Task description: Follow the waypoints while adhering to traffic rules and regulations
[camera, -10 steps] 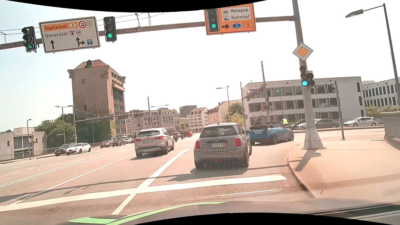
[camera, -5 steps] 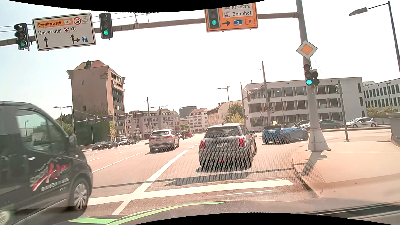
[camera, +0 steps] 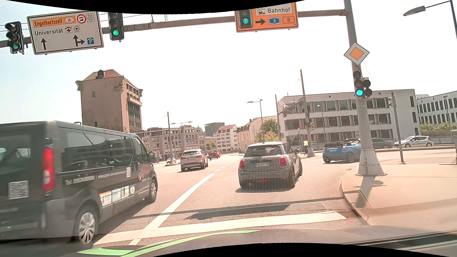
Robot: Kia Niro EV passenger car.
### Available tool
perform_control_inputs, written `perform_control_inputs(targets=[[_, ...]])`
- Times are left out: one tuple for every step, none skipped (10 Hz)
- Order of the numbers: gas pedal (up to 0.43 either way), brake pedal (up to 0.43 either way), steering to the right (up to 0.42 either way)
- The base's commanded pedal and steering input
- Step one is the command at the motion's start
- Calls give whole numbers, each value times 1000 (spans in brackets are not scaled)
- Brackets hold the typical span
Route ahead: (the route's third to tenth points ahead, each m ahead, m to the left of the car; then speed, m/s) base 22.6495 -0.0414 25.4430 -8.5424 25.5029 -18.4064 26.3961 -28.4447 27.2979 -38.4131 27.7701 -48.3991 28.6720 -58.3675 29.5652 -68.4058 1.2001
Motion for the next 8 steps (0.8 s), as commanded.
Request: perform_control_inputs(targets=[[189,0,6],[189,0,6],[197,0,7],[197,0,9],[209,0,11],[209,0,15],[220,0,18],[220,0,21]])
